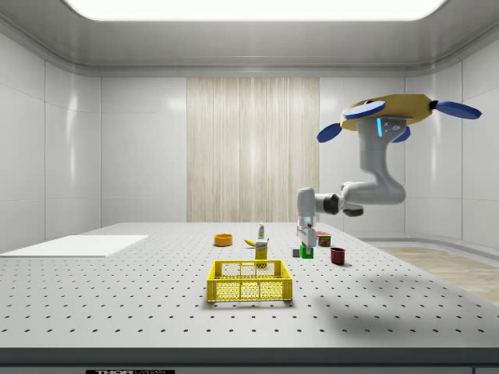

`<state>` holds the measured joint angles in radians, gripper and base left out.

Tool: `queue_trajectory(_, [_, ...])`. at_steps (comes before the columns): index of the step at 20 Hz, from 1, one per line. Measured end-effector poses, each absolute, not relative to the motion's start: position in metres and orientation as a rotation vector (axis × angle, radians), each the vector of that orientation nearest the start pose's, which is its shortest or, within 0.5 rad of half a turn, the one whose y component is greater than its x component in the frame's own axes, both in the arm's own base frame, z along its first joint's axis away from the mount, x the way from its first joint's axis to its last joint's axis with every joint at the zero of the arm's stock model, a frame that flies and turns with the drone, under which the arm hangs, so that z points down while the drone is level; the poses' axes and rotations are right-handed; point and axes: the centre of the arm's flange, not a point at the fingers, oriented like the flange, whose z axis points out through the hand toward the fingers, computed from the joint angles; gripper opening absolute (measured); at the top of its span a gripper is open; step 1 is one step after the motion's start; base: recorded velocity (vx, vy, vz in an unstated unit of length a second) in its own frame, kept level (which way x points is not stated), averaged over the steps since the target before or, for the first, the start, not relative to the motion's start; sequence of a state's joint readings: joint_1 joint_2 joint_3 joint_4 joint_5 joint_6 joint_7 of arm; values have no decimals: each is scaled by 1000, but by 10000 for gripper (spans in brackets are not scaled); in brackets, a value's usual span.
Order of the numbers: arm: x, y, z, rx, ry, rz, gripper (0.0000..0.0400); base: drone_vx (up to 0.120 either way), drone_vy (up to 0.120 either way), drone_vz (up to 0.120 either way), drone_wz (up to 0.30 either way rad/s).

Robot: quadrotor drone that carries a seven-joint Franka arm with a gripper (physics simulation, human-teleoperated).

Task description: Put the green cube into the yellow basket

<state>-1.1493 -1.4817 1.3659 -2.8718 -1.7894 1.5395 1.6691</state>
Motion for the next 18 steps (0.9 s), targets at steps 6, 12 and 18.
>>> queue_trajectory(6, [307,4,491,1,-2,784,251,120,-27,0,0])
queue_trajectory(12, [307,4,491,1,-2,784,251,120,-20,0,0])
queue_trajectory(18, [307,4,491,1,-2,784,251,120,-27,-67,0])
